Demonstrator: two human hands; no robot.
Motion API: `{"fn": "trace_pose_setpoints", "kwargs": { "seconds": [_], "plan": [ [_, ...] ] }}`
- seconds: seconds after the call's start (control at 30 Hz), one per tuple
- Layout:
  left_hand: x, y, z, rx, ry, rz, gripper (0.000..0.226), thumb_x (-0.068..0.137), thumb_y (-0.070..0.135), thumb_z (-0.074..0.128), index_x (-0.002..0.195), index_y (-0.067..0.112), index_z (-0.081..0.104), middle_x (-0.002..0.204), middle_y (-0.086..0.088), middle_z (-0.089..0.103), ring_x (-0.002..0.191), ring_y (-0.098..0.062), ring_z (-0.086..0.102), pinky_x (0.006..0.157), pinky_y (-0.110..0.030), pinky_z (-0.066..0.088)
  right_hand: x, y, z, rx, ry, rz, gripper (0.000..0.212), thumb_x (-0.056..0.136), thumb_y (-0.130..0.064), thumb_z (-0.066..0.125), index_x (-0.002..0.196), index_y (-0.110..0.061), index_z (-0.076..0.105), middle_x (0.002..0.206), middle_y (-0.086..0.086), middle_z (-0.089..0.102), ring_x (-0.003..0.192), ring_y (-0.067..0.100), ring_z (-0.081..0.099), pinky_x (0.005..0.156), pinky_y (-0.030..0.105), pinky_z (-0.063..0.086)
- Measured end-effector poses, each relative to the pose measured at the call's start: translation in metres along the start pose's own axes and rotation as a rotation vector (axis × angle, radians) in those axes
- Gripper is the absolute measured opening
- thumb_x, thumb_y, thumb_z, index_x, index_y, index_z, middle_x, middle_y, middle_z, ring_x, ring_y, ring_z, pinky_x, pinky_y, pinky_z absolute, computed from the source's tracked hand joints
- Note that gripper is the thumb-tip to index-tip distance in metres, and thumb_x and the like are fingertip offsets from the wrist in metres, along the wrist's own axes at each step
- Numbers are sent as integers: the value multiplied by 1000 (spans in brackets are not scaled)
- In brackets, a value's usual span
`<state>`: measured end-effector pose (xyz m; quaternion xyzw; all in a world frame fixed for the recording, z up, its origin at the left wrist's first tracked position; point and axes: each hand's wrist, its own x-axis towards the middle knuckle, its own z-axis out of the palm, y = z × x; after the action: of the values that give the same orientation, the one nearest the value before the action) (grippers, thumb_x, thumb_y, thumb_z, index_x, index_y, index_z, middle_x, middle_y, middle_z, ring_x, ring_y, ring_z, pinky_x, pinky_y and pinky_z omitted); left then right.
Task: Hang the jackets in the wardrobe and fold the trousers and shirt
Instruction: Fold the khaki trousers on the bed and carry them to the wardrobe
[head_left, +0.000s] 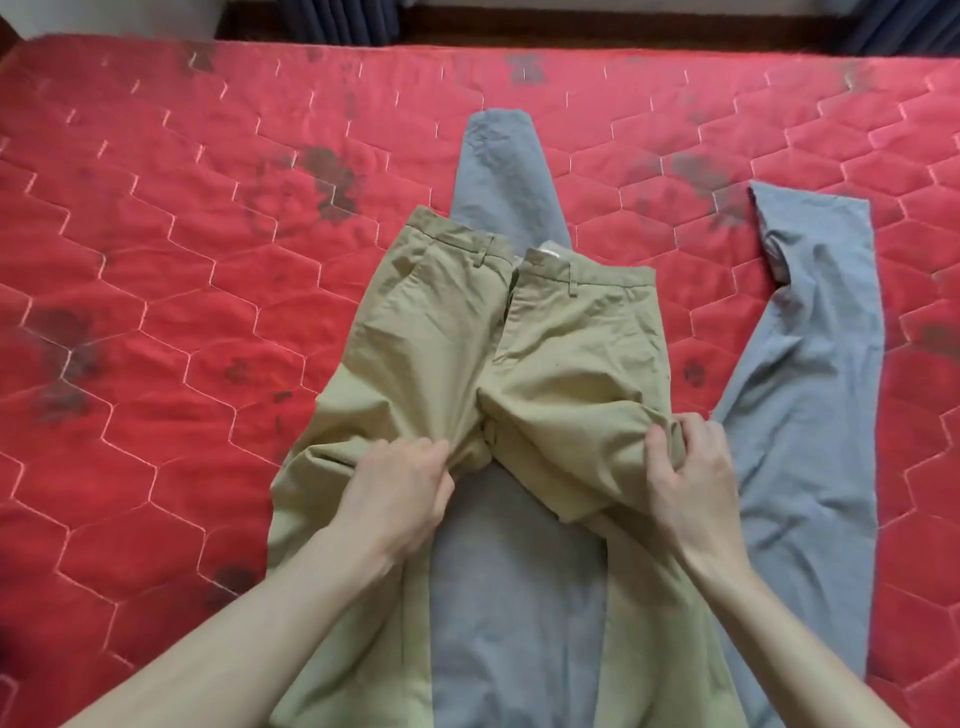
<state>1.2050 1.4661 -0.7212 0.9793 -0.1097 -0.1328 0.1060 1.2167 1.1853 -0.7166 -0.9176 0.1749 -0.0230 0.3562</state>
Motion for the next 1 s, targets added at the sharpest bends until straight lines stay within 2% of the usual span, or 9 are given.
{"fn": "trace_pose_setpoints", "kwargs": {
  "seconds": [0.2,0.43,0.5,0.6,0.67,0.7,0.77,0.9,1.0],
  "plan": [
    [-94,46,15,1,-307,36,20,98,41,42,86,25,46,100,-9,73,96,-33,69,76,-39,46,-107,26,-34,2,-225,125,7,97,-4,65,92,-4,60,91,18,62,91,35,60,79,39,40],
    [-177,90,48,-77,-642,77,26,90,45,44,81,22,52,102,-17,71,102,-40,65,81,-40,49,-203,66,-67,-71,-366,318,14,92,-12,71,92,-12,57,97,16,65,100,38,62,83,44,45],
    [-189,90,52,-101,-676,131,27,91,47,44,81,23,50,99,-16,71,98,-40,66,77,-40,48,-216,75,-75,-153,-415,368,18,91,-25,73,98,-17,58,106,11,68,107,37,63,83,42,45],
    [-194,78,49,-181,-400,228,35,95,54,46,78,23,49,80,-4,69,78,-30,67,65,-36,45,-215,78,-84,-316,-389,335,31,93,-55,67,108,-29,62,111,-2,66,109,30,61,87,42,46],
    [-186,66,47,-244,-14,272,28,96,41,53,75,23,53,69,3,60,64,-24,62,59,-35,45,-202,76,-83,-283,-265,241,36,93,-45,72,116,-19,67,112,8,67,109,35,59,93,48,46],
    [-177,61,45,-209,171,260,23,96,34,53,78,20,56,72,2,57,65,-24,60,60,-36,46,-192,74,-80,-260,-212,208,39,93,-38,74,121,-12,67,114,12,67,110,38,58,96,50,45],
    [-152,49,38,-124,350,84,16,96,29,53,95,15,60,90,-3,58,82,-26,58,73,-41,47,-165,70,-71,-223,-158,158,47,95,-34,73,131,-6,63,121,15,66,114,39,57,101,51,43],
    [-96,21,23,-253,302,-448,51,98,36,61,143,15,47,142,-11,46,132,-34,43,105,-53,39,-100,51,-47,8,-220,242,66,97,-40,70,151,-9,46,134,11,64,127,31,56,108,42,41],
    [-61,-1,12,-574,166,-673,77,97,44,64,159,16,28,158,-14,35,145,-37,35,116,-50,33,-64,39,-31,125,-318,374,77,94,-45,73,155,-13,39,124,2,67,120,22,61,108,37,44]
  ]
}}
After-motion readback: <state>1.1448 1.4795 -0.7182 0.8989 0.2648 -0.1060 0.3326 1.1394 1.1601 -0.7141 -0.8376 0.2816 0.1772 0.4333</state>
